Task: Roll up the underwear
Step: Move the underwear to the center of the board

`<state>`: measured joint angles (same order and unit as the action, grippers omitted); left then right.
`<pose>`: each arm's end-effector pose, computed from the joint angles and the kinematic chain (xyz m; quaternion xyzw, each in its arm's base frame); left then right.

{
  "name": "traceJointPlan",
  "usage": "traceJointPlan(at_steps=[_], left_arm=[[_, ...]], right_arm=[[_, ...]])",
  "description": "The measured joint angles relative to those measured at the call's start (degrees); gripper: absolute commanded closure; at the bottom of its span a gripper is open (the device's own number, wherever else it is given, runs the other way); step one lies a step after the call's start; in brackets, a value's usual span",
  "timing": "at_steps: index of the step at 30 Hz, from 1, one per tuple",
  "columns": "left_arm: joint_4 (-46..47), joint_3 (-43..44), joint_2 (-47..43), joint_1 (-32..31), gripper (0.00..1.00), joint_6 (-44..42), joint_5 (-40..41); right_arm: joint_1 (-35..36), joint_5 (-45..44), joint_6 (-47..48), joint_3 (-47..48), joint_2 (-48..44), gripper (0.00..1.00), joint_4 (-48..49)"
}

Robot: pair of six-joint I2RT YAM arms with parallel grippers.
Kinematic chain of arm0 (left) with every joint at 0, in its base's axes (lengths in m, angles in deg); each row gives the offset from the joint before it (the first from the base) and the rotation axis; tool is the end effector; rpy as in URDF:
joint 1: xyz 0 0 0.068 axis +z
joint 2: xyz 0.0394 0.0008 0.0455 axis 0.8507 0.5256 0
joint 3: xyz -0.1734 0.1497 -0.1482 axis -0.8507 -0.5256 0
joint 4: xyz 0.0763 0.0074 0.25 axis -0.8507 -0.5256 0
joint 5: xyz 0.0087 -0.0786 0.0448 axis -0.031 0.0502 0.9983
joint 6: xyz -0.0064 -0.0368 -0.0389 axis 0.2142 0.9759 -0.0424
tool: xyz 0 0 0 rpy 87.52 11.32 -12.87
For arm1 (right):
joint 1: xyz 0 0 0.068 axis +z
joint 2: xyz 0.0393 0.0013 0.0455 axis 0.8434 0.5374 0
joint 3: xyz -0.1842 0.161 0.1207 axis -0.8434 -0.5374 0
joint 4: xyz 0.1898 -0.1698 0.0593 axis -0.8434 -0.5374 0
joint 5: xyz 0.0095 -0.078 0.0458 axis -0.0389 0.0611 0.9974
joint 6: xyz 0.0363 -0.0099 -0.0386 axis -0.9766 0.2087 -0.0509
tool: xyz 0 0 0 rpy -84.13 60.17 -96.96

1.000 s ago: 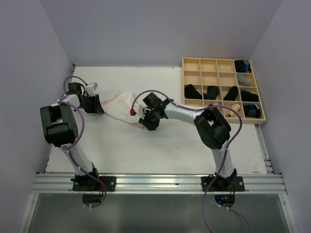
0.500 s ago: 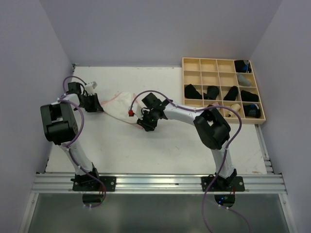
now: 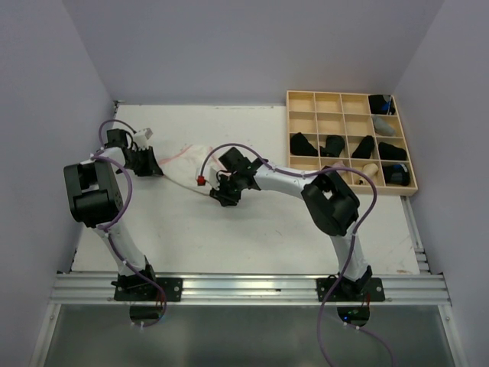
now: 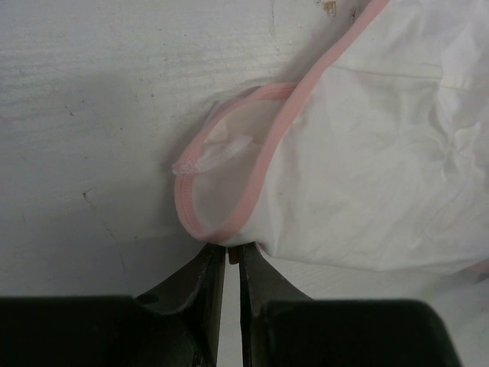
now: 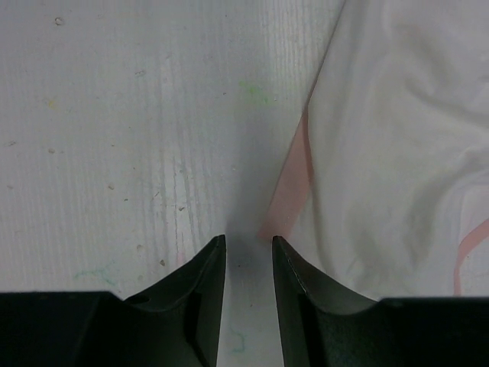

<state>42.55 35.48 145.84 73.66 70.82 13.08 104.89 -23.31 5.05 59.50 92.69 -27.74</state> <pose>0.3764 0.0844 0.1459 -0.0220 0.9414 -0.2173 0.2569 0.2934 0.3387 0.1683 -0.6416 0.6899 0.2197 0.2531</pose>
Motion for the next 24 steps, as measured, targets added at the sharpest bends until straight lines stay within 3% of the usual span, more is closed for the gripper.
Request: traceJointPlan(at_steps=[4,7,8,11,14,24], left_arm=[[0.11,0.00,0.04,0.00,0.84,0.20,-0.15],[0.15,0.00,0.07,0.00,0.84,0.33,-0.17],[0.15,0.00,0.07,0.00,0.85,0.33,-0.17],[0.15,0.00,0.11,0.00,0.92,0.28,-0.17],[0.09,0.00,0.11,0.00,1.00,-0.04,-0.15],[-4.66,-2.25,-3.87,0.00,1.00,-5.75,-2.14]], right_arm=[[0.02,-0.04,0.35,0.70,1.60,0.67,1.03],[0.11,-0.09,0.72,1.27,2.71,0.77,2.16],[0.11,-0.11,0.85,1.38,2.95,0.86,2.58],[0.11,-0.55,1.66,1.40,3.17,1.00,3.65],[0.11,-0.90,2.43,1.22,3.10,1.00,3.80],[-0.50,-1.84,5.95,-7.61,-6.99,1.00,0.72]])
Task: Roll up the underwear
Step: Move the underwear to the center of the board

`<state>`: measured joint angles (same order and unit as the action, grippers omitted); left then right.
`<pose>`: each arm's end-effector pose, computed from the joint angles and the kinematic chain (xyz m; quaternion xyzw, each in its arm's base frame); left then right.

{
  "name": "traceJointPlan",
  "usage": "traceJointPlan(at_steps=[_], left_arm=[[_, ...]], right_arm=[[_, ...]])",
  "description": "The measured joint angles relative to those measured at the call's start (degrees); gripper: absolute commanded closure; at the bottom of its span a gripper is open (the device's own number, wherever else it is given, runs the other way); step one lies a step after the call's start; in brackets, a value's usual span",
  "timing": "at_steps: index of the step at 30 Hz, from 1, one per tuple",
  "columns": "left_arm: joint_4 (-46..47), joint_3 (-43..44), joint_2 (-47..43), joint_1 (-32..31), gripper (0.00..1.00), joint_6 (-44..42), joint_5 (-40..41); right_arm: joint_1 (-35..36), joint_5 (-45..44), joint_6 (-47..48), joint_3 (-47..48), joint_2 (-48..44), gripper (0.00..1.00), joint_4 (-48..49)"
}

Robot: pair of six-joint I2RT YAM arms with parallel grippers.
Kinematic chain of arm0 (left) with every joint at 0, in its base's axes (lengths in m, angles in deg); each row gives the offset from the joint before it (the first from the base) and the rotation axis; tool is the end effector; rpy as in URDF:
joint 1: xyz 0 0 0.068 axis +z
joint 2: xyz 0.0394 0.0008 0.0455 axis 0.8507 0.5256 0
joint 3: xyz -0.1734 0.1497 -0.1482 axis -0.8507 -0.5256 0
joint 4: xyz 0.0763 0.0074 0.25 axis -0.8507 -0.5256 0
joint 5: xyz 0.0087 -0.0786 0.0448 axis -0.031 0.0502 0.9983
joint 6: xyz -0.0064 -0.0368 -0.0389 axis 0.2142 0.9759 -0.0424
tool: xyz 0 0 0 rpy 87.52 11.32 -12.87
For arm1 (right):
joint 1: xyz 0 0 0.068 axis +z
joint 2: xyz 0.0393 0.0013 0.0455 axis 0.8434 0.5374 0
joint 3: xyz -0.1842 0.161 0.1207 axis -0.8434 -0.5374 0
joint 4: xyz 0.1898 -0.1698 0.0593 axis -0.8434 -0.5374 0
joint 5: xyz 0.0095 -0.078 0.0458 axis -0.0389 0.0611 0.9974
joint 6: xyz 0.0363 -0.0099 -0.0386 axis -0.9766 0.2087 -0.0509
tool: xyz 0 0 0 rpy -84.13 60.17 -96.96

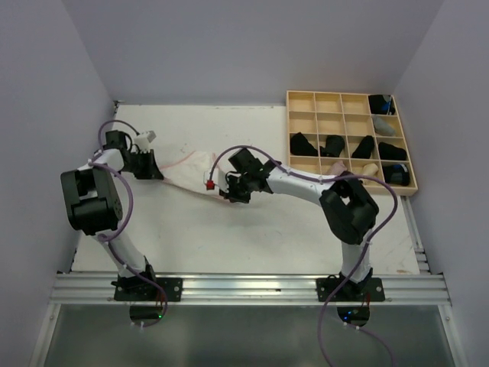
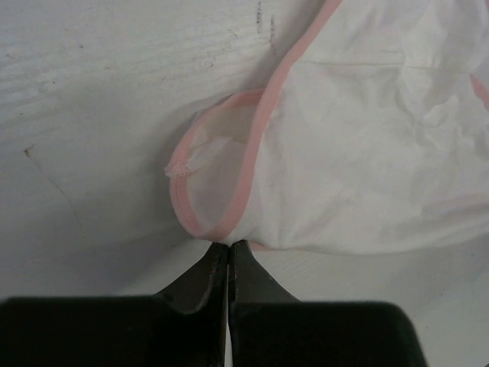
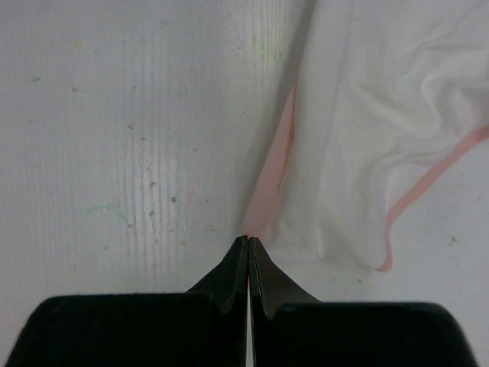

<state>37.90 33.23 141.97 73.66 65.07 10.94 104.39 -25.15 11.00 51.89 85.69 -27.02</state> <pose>0.3586 0.0784 0.1567 0.0218 0.9415 -0.2287 0.2467 0.2771 0.3139 0.1798 -0.6722 0.6635 0.1901 0.2680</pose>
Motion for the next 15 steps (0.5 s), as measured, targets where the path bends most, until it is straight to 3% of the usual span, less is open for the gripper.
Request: traceJointPlan(at_steps=[8,15], left_arm=[[-2.91,-0.90,-9.44,0.00,1.00,-3.41,-5.79],[-2.03,1.75,-16.74,0.00,1.00,-1.25,-7.13]], right_arm=[[-2.03,0.63,-0.33,-0.52,-8.87,1.00,-0.61],[-5.46,1.84,-1.84,3.37,-9.97,1.00,-2.21]])
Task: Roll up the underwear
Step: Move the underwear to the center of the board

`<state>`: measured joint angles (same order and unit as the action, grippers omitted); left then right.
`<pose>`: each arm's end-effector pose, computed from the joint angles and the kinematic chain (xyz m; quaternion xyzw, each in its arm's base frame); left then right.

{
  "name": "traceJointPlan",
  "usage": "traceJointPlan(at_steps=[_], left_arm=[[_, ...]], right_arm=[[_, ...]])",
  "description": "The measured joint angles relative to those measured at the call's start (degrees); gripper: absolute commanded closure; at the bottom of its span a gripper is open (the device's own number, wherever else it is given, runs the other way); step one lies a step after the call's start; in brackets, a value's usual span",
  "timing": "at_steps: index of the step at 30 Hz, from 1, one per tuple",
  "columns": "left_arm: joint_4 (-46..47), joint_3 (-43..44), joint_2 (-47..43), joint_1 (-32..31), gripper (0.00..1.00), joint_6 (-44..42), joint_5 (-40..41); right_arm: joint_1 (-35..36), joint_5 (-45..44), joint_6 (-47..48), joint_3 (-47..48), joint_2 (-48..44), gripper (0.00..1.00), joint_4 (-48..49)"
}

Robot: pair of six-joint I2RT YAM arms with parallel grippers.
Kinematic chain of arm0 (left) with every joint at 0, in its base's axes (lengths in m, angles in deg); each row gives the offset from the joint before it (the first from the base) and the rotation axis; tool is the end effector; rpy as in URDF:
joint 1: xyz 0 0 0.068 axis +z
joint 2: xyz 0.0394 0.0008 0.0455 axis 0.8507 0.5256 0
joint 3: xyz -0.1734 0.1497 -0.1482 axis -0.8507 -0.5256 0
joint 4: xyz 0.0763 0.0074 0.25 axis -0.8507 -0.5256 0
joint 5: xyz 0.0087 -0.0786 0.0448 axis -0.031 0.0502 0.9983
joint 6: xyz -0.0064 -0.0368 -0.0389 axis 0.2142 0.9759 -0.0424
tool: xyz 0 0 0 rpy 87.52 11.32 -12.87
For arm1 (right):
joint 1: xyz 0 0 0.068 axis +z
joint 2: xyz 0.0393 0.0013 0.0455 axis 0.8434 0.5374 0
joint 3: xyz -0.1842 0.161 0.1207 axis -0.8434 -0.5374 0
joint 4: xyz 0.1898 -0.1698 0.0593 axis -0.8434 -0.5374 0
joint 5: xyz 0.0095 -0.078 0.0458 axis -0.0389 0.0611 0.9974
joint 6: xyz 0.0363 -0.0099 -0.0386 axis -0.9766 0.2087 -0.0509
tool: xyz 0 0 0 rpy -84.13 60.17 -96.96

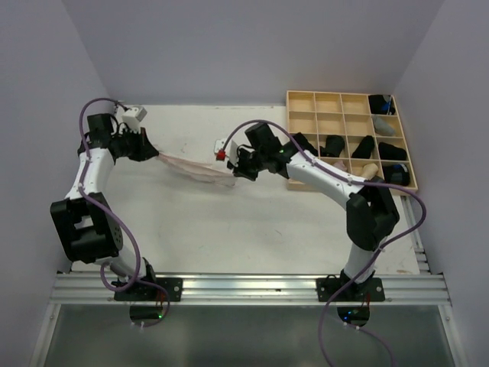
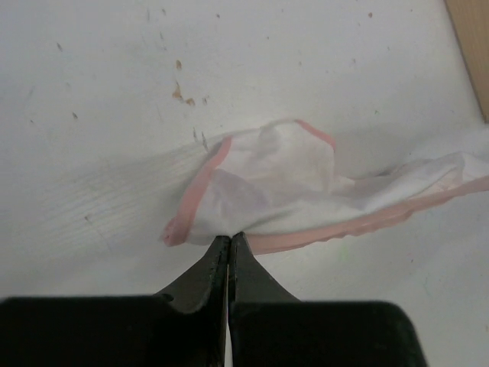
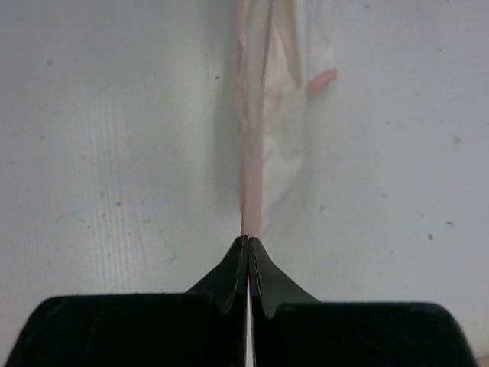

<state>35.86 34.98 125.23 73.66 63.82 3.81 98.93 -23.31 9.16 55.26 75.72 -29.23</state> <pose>0.3325 0.0675 0.2640 0.0925 0.8878 -0.2392 0.3822 0.2945 0.2776 0.2643 -0.6242 0.6642 0.1948 0.3624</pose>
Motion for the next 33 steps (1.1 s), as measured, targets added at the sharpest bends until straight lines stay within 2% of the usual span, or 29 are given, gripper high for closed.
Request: traceJointPlan(at_steps=[7,11,15,18,24,26,28,30,33], left_arm=[[-0.98,5.64,-0.37,-0.09,1.00,1.49,-0.85],[-5.03,9.60,3.45,-0.02,1.00,5.73,-6.27],[-7.17,10.05,7.89,0.52,1.00,12.37,-10.60],[-6.84,7.50,8.68,1.03,1.00,17.77,-11.13],[-6.38,-8.11,7.58,1.60,1.00,24.65,-9.62],[-8.20,-9.77,8.00,1.60,1.00,25.88,-8.24],[-8.87,-7.52,9.42,1.57,1.00,27.06,-8.11],[-8.07,-0.42,12.55,1.57,1.00,28.98,-9.70],[-0.96,10.54,14.69,1.60,1.00,32.22,-13.86]], right_arm=[[-3.48,0.20,-1.86,4.83,-0.52,1.00,0.26],[-3.50,0.28,-2.05,4.57,-0.85,1.00,-0.02],[-3.30,0.24,-2.05,3.56,-0.96,1.00,-0.57],[-3.30,0.26,-2.05,2.58,-0.96,1.00,-1.27],[-3.28,0.52,-1.88,-0.68,-0.96,1.00,-3.08],[-3.23,0.63,-1.77,-1.25,-0.87,1.00,-4.87],[-3.37,0.57,-1.75,-0.87,-0.35,1.00,-5.62],[-3.78,0.50,-1.90,1.40,1.38,1.00,-6.62],[-5.40,0.24,-2.89,7.06,4.66,1.00,-7.08]])
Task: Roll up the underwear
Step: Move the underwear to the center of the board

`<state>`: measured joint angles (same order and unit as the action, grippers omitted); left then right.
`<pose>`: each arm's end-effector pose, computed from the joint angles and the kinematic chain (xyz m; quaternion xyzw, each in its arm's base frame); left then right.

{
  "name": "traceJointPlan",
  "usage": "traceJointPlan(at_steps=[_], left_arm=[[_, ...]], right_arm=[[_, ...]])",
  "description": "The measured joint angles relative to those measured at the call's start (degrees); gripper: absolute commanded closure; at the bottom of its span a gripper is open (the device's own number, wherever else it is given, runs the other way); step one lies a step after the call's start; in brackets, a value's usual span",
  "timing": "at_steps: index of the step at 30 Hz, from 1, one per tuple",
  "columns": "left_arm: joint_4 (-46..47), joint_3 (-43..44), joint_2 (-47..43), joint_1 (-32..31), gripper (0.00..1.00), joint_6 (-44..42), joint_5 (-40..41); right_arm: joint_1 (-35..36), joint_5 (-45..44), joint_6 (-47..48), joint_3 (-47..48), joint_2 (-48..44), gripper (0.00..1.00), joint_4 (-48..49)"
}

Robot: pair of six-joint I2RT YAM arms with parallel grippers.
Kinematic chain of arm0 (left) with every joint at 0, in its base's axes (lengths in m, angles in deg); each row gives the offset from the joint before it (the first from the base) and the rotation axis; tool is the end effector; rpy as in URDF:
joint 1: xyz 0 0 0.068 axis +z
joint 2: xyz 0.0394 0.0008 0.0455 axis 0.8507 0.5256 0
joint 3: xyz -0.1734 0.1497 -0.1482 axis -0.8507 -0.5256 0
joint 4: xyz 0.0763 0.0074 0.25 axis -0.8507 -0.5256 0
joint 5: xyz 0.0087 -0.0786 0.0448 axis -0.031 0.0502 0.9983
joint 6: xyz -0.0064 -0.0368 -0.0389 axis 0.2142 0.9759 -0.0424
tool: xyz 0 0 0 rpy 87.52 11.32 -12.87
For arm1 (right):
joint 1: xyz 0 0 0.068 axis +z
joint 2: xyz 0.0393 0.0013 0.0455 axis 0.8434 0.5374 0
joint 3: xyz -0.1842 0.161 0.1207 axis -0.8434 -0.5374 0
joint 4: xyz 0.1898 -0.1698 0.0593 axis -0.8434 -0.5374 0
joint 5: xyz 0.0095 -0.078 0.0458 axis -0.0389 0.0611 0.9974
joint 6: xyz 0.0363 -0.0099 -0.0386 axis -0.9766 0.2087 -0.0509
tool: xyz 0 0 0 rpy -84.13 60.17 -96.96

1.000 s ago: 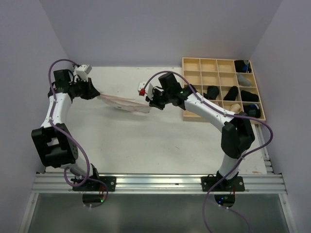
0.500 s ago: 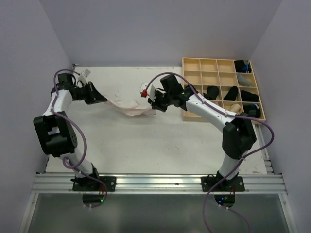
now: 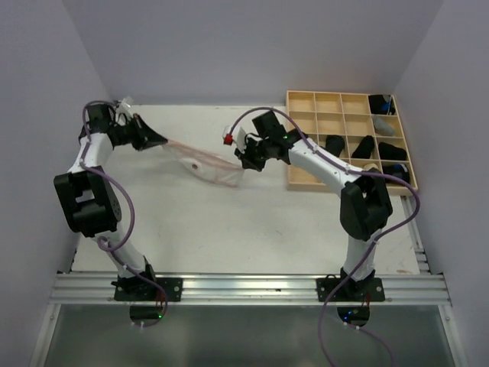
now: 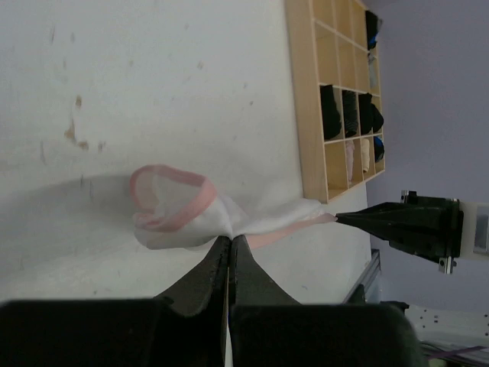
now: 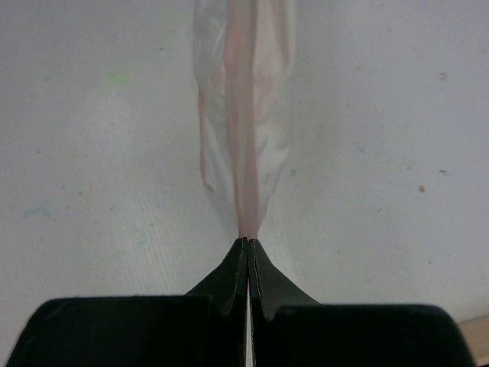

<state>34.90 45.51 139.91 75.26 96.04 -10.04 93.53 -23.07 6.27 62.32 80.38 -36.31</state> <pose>0.3827 0.0866 0.2360 -0.1425 0.8504 -0.4410 0.2490 0.3315 0.2578 0.2634 -0.5771 0.7228 0.1905 0.3289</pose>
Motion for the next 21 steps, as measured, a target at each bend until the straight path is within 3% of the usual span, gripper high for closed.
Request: traceJointPlan(at_steps=[4,8,12,16,21], left_arm=[[6.75,3.15,-4.22,0.00,1.00,-0.37,-4.09],[-1.49,-1.16,-5.38,-0.26,1.00,-10.58,-5.03],[-11.65,-10.14,2.47,-0.50,1.00,-17.68,-3.15],[-19.74,-13.60,9.97,-0.48,1.00,-21.77,1.33],[-24.61,-13.07,9.27,-0.42,1.00,-26.43,3.30]], right_arm=[[-3.78,-0.07,-1.55,3.23,-0.44,1.00,2.58],[-4.44,0.04,-1.01,-0.42,-4.90,1.00,2.91],[-0.09,0.44,0.59,-7.69,-7.78,1.00,2.34],[3.67,1.25,1.33,-10.25,-5.40,1.00,-0.79],[3.96,1.27,-0.57,-6.91,-0.92,1.00,-2.84]])
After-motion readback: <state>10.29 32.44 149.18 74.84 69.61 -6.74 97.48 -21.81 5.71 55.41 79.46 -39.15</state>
